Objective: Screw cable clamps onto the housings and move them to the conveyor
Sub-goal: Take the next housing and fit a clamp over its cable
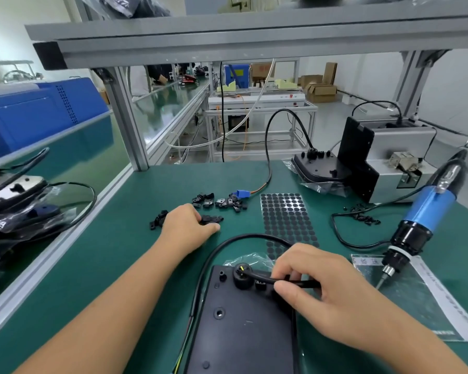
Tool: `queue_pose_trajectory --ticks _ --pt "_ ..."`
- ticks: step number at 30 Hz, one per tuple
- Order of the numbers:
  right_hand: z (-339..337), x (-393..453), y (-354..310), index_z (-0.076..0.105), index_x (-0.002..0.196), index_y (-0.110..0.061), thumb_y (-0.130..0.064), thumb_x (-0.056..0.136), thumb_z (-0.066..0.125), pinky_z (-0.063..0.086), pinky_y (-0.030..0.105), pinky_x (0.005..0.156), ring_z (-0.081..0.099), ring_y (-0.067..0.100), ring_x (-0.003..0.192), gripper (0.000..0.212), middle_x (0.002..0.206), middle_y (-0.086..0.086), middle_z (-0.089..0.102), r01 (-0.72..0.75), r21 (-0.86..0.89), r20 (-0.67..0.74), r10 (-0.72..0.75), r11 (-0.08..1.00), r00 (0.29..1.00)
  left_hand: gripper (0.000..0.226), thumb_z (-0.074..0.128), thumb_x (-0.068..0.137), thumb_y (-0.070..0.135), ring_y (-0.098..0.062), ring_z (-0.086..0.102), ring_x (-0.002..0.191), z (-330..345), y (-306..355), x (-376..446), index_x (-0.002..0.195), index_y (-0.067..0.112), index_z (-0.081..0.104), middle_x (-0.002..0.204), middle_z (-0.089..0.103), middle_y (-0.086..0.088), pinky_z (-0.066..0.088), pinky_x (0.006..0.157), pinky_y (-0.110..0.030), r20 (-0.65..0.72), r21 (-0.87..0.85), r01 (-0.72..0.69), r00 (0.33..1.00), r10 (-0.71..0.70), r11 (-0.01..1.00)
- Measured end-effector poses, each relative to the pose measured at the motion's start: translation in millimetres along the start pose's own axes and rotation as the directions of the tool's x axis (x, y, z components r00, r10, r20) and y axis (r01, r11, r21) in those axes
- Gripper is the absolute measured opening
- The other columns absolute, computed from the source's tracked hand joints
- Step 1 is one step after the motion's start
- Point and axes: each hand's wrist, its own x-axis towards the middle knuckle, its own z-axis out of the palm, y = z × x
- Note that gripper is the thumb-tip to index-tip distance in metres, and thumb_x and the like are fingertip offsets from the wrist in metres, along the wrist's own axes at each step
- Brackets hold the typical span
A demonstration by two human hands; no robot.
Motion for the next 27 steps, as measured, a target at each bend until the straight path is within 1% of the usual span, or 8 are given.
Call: queue_pose_trajectory --ticks 4,7,9,11,14,18,24,27 --pt "0 -1 0 0.06 0.081 -0.037 -0.037 0.083 0.056 0.046 0.024 0.076 0.056 0.012 0.089 0.004 0.09 -0.012 0.06 0.004 0.014 -0.002 -0.004 1.0 1.0 0.015 0.072 0.084 0.03 -0.018 0.058 0.087 7 9 4 0.081 0.015 0.069 0.083 0.063 0.002 0.041 0.072 -0.024 0.011 -0.001 -0.071 0.997 0.071 0.997" --pt "1 -2 0 0.06 0.082 -0.037 -0.043 0.082 0.055 0.047 0.028 0.075 0.057 0.012 0.087 0.008 0.09 -0.011 0.06 0.005 0.012 -0.018 -0.005 1.0 1.0 0.01 0.072 0.082 0.023 -0.013 0.058 0.079 5 11 1 0.074 0.018 0.07 0.073 0.061 0.009 0.042 0.069 -0.022 0.024 -0.045 -0.083 0.996 0.084 0.996" --pt "2 -3 0 0.06 0.084 -0.036 -0.048 0.08 0.054 0.047 0.027 0.075 0.057 0.011 0.087 0.014 0.092 -0.012 0.06 0.008 -0.001 -0.027 -0.008 1.0 1.0 0.006 0.076 0.079 0.014 -0.009 0.061 0.066 2 10 -6 0.075 0.015 0.071 0.068 0.064 0.008 0.046 0.063 -0.018 0.075 -0.31 -0.004 0.997 0.029 0.951" --pt "2 -2 -1 0.06 0.085 -0.037 -0.05 0.081 0.054 0.046 0.024 0.075 0.057 0.009 0.088 0.015 0.092 -0.015 0.059 0.011 -0.021 -0.035 -0.012 1.0 0.999 0.01 0.076 0.076 -0.001 -0.009 0.065 0.059 -5 12 -19 0.079 0.008 0.073 0.068 0.069 -0.002 0.052 0.059 -0.016 0.224 -0.678 0.146 0.974 0.014 0.72" --pt "3 0 -2 0.062 0.083 -0.036 -0.047 0.083 0.053 0.047 0.025 0.074 0.057 0.008 0.087 0.014 0.087 -0.016 0.059 0.006 -0.037 -0.046 -0.008 0.999 0.999 0.018 0.071 0.073 -0.013 -0.012 0.067 0.061 -14 18 -44 0.073 0.004 0.075 0.069 0.069 -0.009 0.053 0.059 -0.017 0.375 -0.843 0.273 0.916 0.142 0.463" --pt "3 4 -5 0.062 0.081 -0.03 -0.04 0.085 0.055 0.047 0.03 0.07 0.058 0.009 0.08 0.012 0.078 -0.014 0.059 -0.005 -0.058 -0.085 0.0 0.998 0.996 0.031 0.07 0.069 -0.017 -0.008 0.061 0.061 -21 29 -67 0.08 0.011 0.078 0.071 0.066 -0.002 0.05 0.058 -0.017 0.424 -0.815 0.206 0.849 0.316 0.541" --pt "4 5 -6 0.063 0.081 -0.029 -0.039 0.086 0.054 0.047 0.027 0.071 0.058 0.007 0.08 0.014 0.077 -0.015 0.06 -0.023 -0.053 -0.081 0.019 0.998 0.997 0.02 0.068 0.079 -0.009 -0.016 0.068 0.067 -35 41 -73 0.081 0.009 0.078 0.075 0.07 -0.009 0.055 0.065 -0.019 0.446 -0.778 0.173 0.828 0.339 0.603" --pt "4 4 -6 0.064 0.082 -0.029 -0.039 0.086 0.054 0.047 0.027 0.071 0.058 0.008 0.08 0.014 0.078 -0.014 0.061 -0.03 -0.052 -0.085 0.025 0.998 0.996 0.013 0.07 0.082 0.008 -0.011 0.064 0.068 -36 44 -75 0.086 0.016 0.079 0.078 0.074 -0.004 0.045 0.064 -0.02 0.438 -0.745 0.103 0.82 0.368 0.659"
